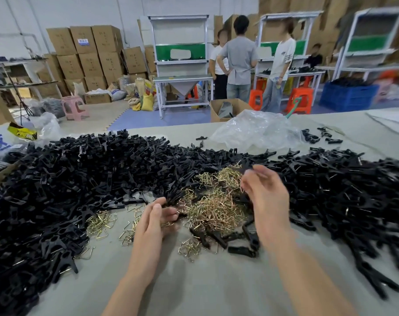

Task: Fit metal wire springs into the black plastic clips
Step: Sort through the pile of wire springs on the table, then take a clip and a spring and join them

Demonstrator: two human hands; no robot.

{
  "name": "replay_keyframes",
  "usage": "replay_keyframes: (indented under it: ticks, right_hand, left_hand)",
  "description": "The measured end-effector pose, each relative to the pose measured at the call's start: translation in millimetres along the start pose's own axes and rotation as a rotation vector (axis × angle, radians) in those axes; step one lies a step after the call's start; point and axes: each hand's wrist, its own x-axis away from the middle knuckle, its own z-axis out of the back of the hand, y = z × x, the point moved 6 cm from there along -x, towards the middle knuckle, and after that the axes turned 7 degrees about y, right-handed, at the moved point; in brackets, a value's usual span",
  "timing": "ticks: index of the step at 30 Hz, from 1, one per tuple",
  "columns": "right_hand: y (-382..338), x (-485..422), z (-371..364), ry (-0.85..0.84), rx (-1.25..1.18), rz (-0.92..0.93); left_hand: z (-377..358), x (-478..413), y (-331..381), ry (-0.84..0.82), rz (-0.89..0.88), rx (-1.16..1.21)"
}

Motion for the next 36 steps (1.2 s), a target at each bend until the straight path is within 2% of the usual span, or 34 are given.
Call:
replay_keyframes:
  ticks: [2, 3, 5, 7, 11, 13, 16, 18, 20, 22, 28, 36]
  right_hand:
    - [-36.2, -32.1, 22.6, 0.175, -0.442, -0.123]
    - [-50.9, -43.1, 32.9, 0.233, -0.548, -0.162]
    - [-63.1, -52.9, 44.9, 0.244, -0.556, -0.233]
    - [-55.0, -50.7, 43.9, 0.154, -0.467, -0.29]
    - [-6.4, -15.7, 8.8, -0.159, -0.174, -0.324]
    - [21.5, 4.8, -14.2, -0.28, 0.164, -0.217]
    - [56.5, 32.7, -52.9, -0.479, 0.83, 0.23]
    - [81.2, 47.2, -73.5, -0.578, 1.214, 0.546]
    - [99.9, 52.7, -83.1, -0.595, 1.476, 0.697]
    - [107.5, 50.7, -87.4, -0.588, 1.565, 0.731]
    - [115.0, 39.8, -93.1, -0.579, 1.626, 0.717]
    - [124.0, 25.7, -92.6, -0.66, 1.696, 0.655]
  left_hand:
    - [-1.4, 0.2, -0.6, -0.007, -0.013, -0.038]
    - [-2.4, 1.0, -0.2, -0.01, -0.03, -0.054]
    - [-3.6, 2.8, 1.9, -0.004, -0.077, -0.093]
    - [-4.1, 4.3, 4.3, 0.018, -0.139, -0.165]
    - [-0.4, 5.1, 8.6, 0.076, -0.3, -0.421]
    - [6.5, 3.5, 10.4, 0.083, -0.402, -0.678]
    - [25.9, -8.9, 6.5, 0.149, -0.496, -1.167]
    - [39.5, -21.9, 3.2, 0.227, -0.418, -1.296]
    - [47.3, -38.0, -2.6, 0.257, -0.332, -1.384]
    - [50.2, -56.2, -6.8, 0.261, -0.314, -1.434]
    - [59.2, -112.3, -9.8, 0.293, -0.279, -1.519]
    - [63.1, -181.2, 4.8, 0.074, -0.202, -1.675]
